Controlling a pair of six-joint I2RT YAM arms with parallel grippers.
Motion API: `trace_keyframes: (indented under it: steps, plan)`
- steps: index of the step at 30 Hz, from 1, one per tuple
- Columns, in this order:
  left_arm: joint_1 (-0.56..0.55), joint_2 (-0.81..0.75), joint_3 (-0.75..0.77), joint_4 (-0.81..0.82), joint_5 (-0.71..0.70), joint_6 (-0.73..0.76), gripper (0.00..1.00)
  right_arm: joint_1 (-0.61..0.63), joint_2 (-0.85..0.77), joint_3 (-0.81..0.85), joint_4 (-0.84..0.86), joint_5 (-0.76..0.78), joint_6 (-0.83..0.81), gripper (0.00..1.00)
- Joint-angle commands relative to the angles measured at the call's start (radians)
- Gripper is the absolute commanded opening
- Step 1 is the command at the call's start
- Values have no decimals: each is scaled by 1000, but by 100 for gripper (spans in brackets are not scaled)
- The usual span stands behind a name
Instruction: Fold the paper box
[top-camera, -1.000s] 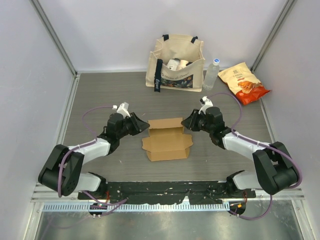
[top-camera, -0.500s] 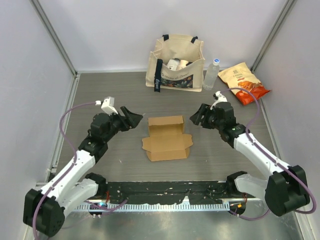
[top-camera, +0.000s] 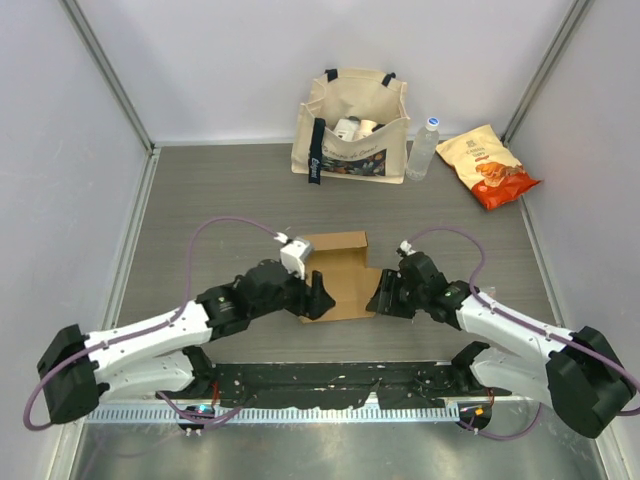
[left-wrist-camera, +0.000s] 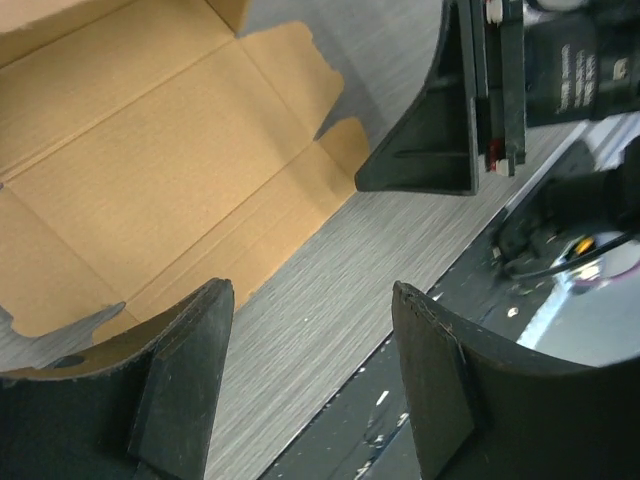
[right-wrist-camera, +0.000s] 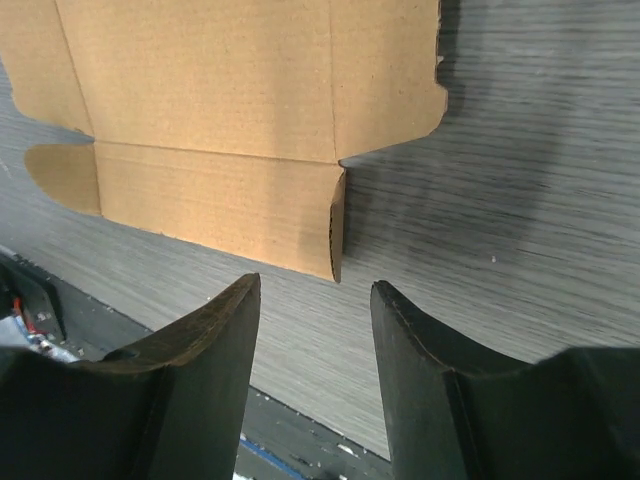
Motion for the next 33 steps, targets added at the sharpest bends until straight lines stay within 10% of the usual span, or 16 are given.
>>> trace_keyframes:
  steps: [1, 10, 15, 24, 33]
  plan:
    - [-163, 114, 159, -88, -229, 155, 68, 67, -15, 10, 26, 190, 43, 53]
    - [-245, 329, 271, -119, -225, 373, 58, 67, 79, 11, 139, 209, 3, 30]
    - [-249, 432, 313, -134, -202, 476, 73, 52, 13, 30, 119, 155, 26, 3]
    - [-352, 668, 468, -231, -377, 657, 74, -72, -52, 116, -16, -15, -21, 1]
    - [-502, 798, 512, -114, -904, 773, 53, -155, -66, 142, -17, -216, 8, 1]
